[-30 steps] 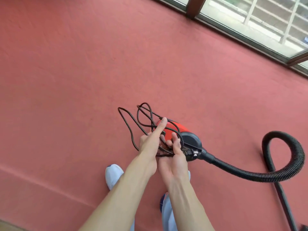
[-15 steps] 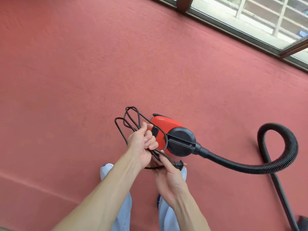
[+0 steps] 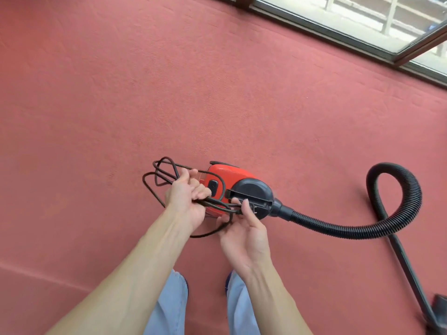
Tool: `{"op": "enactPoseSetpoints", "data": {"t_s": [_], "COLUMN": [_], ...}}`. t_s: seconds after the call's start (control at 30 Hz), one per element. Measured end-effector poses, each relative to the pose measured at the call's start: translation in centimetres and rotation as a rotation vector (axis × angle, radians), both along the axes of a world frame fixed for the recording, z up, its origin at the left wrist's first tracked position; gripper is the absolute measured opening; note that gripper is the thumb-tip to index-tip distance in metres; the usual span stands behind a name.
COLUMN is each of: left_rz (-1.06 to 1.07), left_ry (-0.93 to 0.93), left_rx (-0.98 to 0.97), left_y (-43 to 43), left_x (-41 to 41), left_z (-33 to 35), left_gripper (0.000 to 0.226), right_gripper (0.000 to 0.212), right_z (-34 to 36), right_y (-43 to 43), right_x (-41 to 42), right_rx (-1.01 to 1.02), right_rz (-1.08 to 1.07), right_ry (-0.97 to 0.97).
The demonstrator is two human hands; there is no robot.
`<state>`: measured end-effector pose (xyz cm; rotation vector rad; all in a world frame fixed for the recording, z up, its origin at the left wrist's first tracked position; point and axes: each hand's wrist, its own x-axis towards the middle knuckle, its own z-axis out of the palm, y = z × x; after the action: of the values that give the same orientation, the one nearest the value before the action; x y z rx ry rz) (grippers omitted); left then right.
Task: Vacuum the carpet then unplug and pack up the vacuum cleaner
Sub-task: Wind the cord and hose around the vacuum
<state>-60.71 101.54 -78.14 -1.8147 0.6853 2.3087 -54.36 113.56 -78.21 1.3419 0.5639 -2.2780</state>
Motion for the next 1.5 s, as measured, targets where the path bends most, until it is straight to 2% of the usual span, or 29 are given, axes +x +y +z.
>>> {"op": "enactPoseSetpoints", "data": {"t_s": [0.13,0.23,0.4,0.47,0.57,0.67,0.73,0.8,0.83,0.9,0.97,1.07,1.13,1.2,1.3,1.4,1.5], "left_rz": [-0.284,-0.368,-0.295,-0.275,-0.037,0.157,0.138,0.046,-0.001,-0.096,-0.210,-0.402,-0.484,-0.524,-0.524,-0.425,-0.312], "left_ry": [-0.206,-0.363,-0.457,-0.421,-0.239,-0.118,-0.119,-0.151,-0.166,-0.183,-0.205,-0.310,-0.377,-0.399,-0.374,-0.321,-0.279], "left_rx": [-0.190,-0.268,-0.005,0.081,0.192,0.184,0.123,0.036,-0.013,-0.111,-0.197,-0.266,-0.283,-0.272,-0.191,-0.065,-0.071], "left_y": [1.8,2.8,3.7,3.9,4.1,4.7,5.2,5.3,5.2,4.9,4.6,4.8,5.9,7.8,10.9,13.5,14.8], "left_x": [2.2,3.7,3.9,3.9,3.5,3.2,3.1,3.0,2.9,2.6,2.6,3.0,3.7,4.3,4.8,4.6,3.9], "left_z": [0.1,0.2,0.8,0.7,0.2,-0.7,-1.2,-1.5,-1.7,-2.2,-2.8,-4.3,-5.5,-6.8,-8.6,-10.6,-12.3], "left_gripper": [0.034,0.035,0.038,0.041,0.045,0.044,0.040,0.035,0.032,0.028,0.023,0.014,0.023,0.030,0.025,0.027,0.027], "right_gripper": [0.019,0.025,0.031,0.030,0.032,0.034,0.032,0.022,0.021,0.037,0.048,0.040,0.032,0.036,0.051,0.060,0.057], "right_z": [-0.6,-1.0,-0.9,-0.7,-0.6,-0.4,-0.6,-0.9,-1.1,-1.3,-1.3,-2.0,-2.6,-3.8,-7.1,-10.2,-12.1], "right_y": [0.0,0.6,1.4,1.6,1.4,1.7,2.3,3.2,3.9,5.9,8.0,10.3,10.5,10.0,9.5,9.8,10.9], "right_x": [-2.2,-3.0,-2.7,-2.5,-1.9,-1.6,-1.5,-1.1,-0.7,-0.1,0.3,-0.3,-1.3,-2.4,-3.5,-3.3,-3.4], "right_rx": [0.017,0.000,-0.025,-0.023,-0.051,-0.096,-0.107,-0.068,-0.012,0.189,0.460,0.920,1.101,1.178,1.206,1.138,1.155], "right_rz": [-0.278,-0.320,-0.316,-0.329,-0.335,-0.359,-0.334,-0.162,0.009,0.435,0.754,1.025,1.132,1.230,1.433,1.601,1.636], "right_ry": [-0.128,-0.173,-0.189,-0.199,-0.202,-0.219,-0.254,-0.305,-0.327,-0.367,-0.377,-0.270,-0.107,0.102,0.336,0.390,0.431]}}
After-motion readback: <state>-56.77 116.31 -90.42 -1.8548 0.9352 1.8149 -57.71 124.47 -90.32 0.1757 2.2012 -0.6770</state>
